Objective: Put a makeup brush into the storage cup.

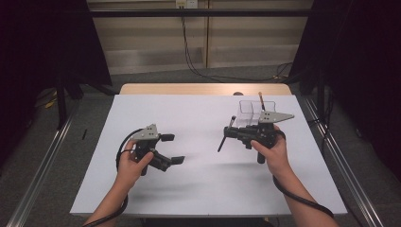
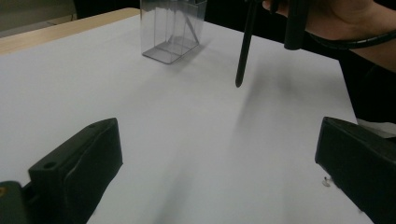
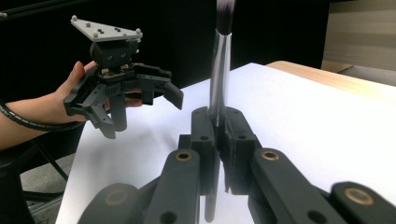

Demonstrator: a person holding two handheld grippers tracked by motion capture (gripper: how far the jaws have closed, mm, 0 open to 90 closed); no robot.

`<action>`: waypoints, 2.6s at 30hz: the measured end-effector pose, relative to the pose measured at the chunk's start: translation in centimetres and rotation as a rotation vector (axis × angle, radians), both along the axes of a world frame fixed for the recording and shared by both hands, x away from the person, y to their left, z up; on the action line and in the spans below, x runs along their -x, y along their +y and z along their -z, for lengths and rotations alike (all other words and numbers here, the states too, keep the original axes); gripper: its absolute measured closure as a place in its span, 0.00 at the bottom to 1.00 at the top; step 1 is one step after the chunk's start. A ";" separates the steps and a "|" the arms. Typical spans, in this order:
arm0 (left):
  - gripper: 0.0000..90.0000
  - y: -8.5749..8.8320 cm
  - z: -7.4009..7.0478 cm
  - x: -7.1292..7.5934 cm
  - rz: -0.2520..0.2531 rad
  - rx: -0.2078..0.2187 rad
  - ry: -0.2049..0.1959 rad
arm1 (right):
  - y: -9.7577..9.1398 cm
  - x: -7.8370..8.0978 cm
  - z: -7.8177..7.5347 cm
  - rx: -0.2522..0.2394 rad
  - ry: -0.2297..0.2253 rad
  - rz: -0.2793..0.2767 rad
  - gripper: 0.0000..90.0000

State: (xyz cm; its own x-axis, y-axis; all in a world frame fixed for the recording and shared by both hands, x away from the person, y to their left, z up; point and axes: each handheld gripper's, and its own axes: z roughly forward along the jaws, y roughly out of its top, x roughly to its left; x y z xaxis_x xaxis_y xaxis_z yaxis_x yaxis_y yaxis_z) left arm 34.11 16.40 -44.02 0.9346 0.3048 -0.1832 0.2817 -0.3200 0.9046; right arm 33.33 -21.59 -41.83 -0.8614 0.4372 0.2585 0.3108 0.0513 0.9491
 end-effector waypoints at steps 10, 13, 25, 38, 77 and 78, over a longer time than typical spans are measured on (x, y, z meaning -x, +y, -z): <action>0.01 1.5 0.3 0.3 -0.022 -0.029 -0.006 | -0.4 -0.5 -0.4 0.009 -0.014 0.016 0.94; 0.01 2.1 0.4 0.4 -0.035 -0.033 -0.003 | -0.6 -0.6 -0.5 0.011 -0.015 0.024 0.94; 0.01 4.1 0.6 1.0 -0.077 -0.051 -0.007 | -1.5 -1.1 -0.8 0.013 -0.032 0.053 0.94; 0.01 5.6 0.8 1.6 -0.109 -0.055 -0.010 | -2.3 -1.8 -1.3 0.023 -0.041 0.086 0.94; 0.01 6.7 1.0 2.6 -0.133 -0.048 -0.025 | -6.4 -5.8 -4.8 0.076 -0.076 0.282 0.94; 0.01 6.7 1.0 2.6 -0.132 -0.048 -0.025 | -6.6 -5.9 -4.9 0.076 -0.076 0.286 0.94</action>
